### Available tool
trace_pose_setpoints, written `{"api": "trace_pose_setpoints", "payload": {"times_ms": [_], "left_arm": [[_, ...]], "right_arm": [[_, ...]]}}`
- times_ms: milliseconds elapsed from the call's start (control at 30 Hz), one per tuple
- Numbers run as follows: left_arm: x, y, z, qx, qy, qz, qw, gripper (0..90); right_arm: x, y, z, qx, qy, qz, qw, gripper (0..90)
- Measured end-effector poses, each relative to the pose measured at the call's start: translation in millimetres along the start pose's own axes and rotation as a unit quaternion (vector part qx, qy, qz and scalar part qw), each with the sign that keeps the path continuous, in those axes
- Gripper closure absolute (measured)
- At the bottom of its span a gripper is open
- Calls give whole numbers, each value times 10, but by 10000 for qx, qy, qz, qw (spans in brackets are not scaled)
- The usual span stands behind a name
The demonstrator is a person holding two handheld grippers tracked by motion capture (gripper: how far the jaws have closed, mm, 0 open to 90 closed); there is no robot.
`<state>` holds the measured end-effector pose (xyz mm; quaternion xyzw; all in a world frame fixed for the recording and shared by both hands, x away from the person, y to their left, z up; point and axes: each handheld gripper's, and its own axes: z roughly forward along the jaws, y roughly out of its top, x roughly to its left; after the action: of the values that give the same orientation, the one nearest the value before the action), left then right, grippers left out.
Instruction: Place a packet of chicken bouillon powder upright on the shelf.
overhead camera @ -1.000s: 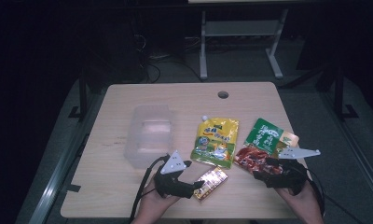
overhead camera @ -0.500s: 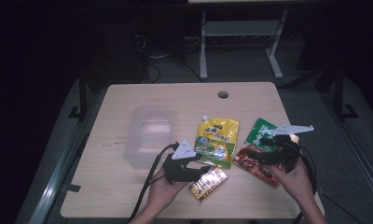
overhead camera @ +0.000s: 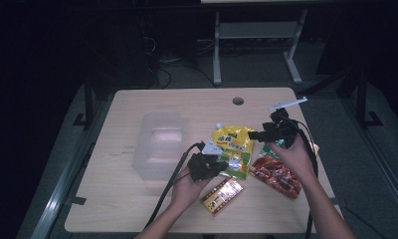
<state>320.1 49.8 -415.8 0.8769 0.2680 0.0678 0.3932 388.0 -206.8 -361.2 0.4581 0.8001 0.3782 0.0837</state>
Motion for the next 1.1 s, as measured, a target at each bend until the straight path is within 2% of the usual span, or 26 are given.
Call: {"api": "trace_pose_setpoints", "payload": {"times_ms": [33, 167, 200, 233, 267, 300, 367, 400, 433, 467, 667, 900, 1000, 1100], "left_arm": [[0, 0, 0, 0, 0, 0, 10000, 894], [36, 50, 143, 170, 212, -85, 9996, 894], [46, 58, 173, 202, 254, -78, 9994, 894], [52, 65, 209, 230, 244, -160, 9993, 894], [61, 69, 267, 287, 320, -173, 9989, 894], [61, 69, 267, 287, 320, -173, 9989, 894], [69, 72, 328, 397, 399, -161, 9983, 894], [73, 71, 352, 434, 430, -174, 9980, 894], [76, 70, 373, 478, 444, -191, 9977, 894], [77, 63, 413, 559, 467, -199, 9971, 894], [71, 60, 449, 649, 482, -232, 9965, 894], [69, 65, 461, 730, 483, -186, 9960, 894], [67, 66, 463, 750, 492, -165, 9958, 894], [59, 62, 468, 745, 504, -100, 9959, 895]], "right_arm": [[0, 0, 0, 0, 0, 0, 10000, 237], [-69, 67, 230, 205, -130, 131, 9996, 253], [-105, 70, 321, 248, -126, 284, 9992, 266], [-105, 70, 321, 248, -126, 284, 9992, 266], [-155, 58, 423, 280, -131, 414, 9987, 274], [-155, 58, 423, 280, -131, 414, 9987, 274], [-219, 30, 524, 314, -174, 471, 9982, 280], [-282, 1, 605, 369, -194, 581, 9974, 286], [-282, 1, 605, 369, -194, 581, 9974, 286], [-331, -35, 668, 469, -259, 744, 9958, 291], [-440, -130, 798, 622, -176, 1066, 9922, 302], [-495, -173, 920, 759, -126, 1141, 9905, 338], [-512, -187, 942, 787, -46, 1209, 9895, 355], [-529, -215, 972, 835, 186, 1280, 9881, 378]]}}
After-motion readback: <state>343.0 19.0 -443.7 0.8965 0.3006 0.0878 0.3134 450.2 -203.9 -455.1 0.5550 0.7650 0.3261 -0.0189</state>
